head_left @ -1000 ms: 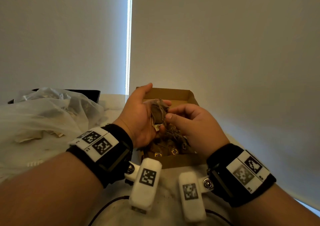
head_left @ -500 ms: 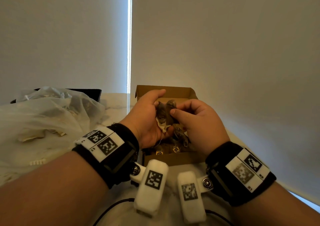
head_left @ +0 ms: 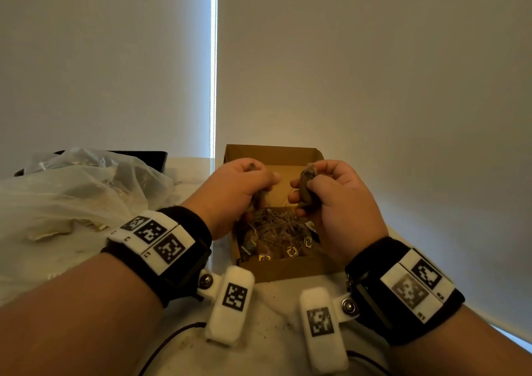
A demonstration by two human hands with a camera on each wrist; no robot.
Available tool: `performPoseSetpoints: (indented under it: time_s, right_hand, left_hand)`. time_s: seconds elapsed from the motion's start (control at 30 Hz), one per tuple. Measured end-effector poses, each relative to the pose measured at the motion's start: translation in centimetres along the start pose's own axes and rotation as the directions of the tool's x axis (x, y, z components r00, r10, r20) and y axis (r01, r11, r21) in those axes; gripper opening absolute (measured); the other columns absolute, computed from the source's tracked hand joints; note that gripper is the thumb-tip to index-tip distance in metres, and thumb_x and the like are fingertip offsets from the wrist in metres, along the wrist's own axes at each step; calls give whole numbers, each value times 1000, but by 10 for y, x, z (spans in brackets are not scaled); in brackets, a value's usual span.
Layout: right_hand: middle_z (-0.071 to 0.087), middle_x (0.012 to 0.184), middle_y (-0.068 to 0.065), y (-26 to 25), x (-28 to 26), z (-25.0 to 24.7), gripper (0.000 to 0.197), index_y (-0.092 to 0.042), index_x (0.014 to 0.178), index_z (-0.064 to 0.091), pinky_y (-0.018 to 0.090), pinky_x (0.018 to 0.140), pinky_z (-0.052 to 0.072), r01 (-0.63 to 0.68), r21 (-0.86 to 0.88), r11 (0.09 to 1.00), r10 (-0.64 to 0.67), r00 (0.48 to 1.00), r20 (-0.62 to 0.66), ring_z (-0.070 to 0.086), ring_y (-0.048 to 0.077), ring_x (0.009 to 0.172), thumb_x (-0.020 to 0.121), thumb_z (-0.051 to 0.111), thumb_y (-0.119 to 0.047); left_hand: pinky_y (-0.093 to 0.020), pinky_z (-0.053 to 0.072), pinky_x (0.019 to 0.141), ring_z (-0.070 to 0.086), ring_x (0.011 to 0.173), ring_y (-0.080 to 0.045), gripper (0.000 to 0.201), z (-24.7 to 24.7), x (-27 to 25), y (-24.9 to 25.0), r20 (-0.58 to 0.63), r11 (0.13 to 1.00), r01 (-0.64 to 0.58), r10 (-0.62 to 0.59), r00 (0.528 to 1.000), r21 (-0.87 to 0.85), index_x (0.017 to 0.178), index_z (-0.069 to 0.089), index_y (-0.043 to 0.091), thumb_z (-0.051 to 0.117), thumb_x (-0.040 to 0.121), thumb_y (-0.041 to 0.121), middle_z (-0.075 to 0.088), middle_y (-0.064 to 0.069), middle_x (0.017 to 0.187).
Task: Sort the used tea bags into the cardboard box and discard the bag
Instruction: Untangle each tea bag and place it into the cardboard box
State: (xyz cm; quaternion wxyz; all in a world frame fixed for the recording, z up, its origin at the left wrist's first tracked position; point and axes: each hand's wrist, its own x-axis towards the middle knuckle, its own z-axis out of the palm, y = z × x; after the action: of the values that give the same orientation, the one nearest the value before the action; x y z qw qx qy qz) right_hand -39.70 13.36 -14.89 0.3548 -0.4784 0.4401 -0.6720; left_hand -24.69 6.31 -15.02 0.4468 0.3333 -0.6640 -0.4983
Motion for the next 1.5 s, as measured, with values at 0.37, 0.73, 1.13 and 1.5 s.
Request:
performPoseSetpoints:
  time_s: [0.37, 0.73, 1.13, 1.5]
  right_hand:
    - [63, 81, 13, -13, 2, -4, 22, -10, 107, 56, 29, 49, 52, 27, 293, 956, -3, 997, -82, 64, 20, 58, 100, 38, 1]
    - [61, 86, 16, -15, 4, -6, 18, -10, 107, 55, 29, 51, 54, 13, 413, 911, 41, 992, -122, 67, 20, 58, 101, 39, -3]
    - [62, 77, 11, -18, 7, -15, 19, -10, 110, 52, 26, 47, 48, -55, 548, 834, 74, 997, -13, 62, 19, 57, 98, 39, -4]
    - [41, 57, 2, -13, 0, -23, 55, -11, 91, 72, 20, 43, 26, -215, 28, 976, 171, 844, 508, 37, 12, 38, 82, 51, -61]
  left_hand:
    - [-23, 41, 47, 52, 54, -10, 15, 2, 3, -1, -126, 996, -2, -10, 992, -93, 98, 71, 20, 56, 100, 22, 57, 1, 73]
    - [-24, 42, 48, 53, 60, -11, 4, -3, 5, 0, -196, 993, -55, 33, 980, -105, 91, 69, 25, 70, 91, 28, 55, 7, 65]
    - [-28, 50, 66, 56, 60, -4, 15, 18, -6, 8, 245, 881, -211, 113, 963, 424, 82, 69, 29, 66, 92, 40, 61, 11, 66]
    - [-14, 45, 50, 58, 56, -4, 10, -5, 6, -1, -167, 959, -205, 238, 957, 193, 93, 73, 21, 65, 96, 26, 67, -1, 77]
